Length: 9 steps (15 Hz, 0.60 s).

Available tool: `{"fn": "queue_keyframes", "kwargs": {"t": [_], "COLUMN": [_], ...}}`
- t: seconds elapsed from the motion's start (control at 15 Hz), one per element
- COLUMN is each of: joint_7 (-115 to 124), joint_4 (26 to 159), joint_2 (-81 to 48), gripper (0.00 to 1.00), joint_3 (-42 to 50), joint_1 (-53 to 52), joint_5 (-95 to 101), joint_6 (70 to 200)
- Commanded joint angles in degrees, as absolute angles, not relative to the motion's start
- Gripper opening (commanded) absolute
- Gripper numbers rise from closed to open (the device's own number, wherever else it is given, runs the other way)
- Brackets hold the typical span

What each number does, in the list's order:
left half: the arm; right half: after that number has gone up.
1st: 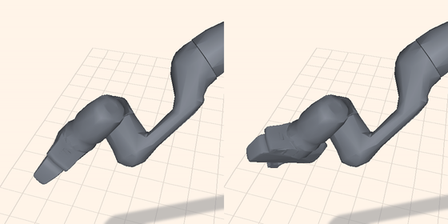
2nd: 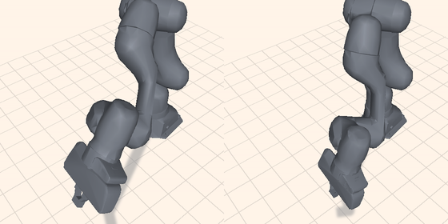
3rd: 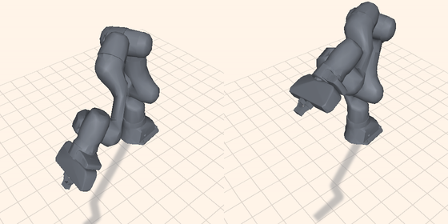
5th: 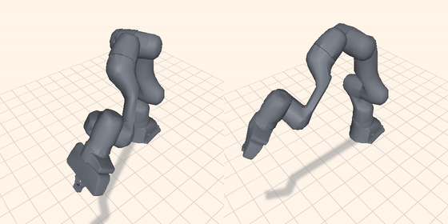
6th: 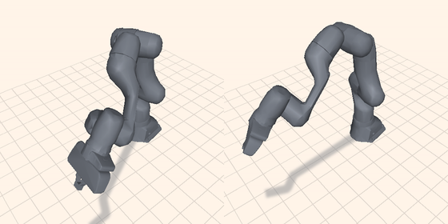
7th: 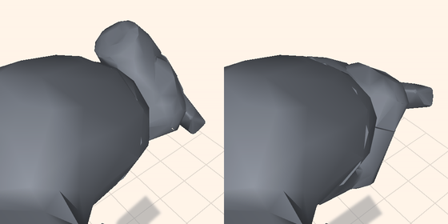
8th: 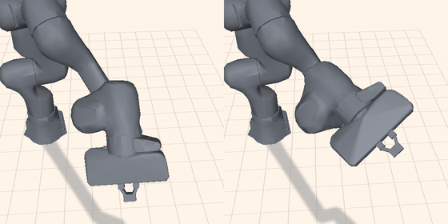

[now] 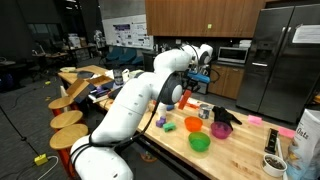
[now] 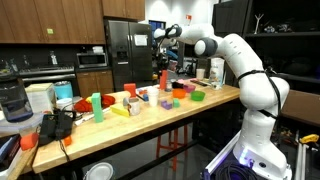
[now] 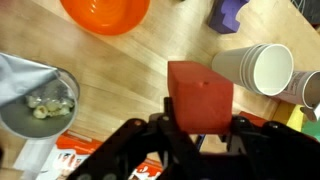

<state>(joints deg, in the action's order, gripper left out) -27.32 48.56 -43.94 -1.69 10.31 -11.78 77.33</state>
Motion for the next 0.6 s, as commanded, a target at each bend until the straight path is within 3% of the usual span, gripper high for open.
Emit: {"fn": "queue_keyframes", "kwargs": {"t": [0.0,0.53], "joint_7": [-23.3,-14.4], "joint_4": [51.0,59.6], "joint_2": [-36.5,-27.8], "gripper": [0.15,0.15], "joint_3": [0.7,1.8], "joint_1": [9.3,10.6], "joint_5": [-8.0,-7.9], "joint_6": [74.6,71.2]}}
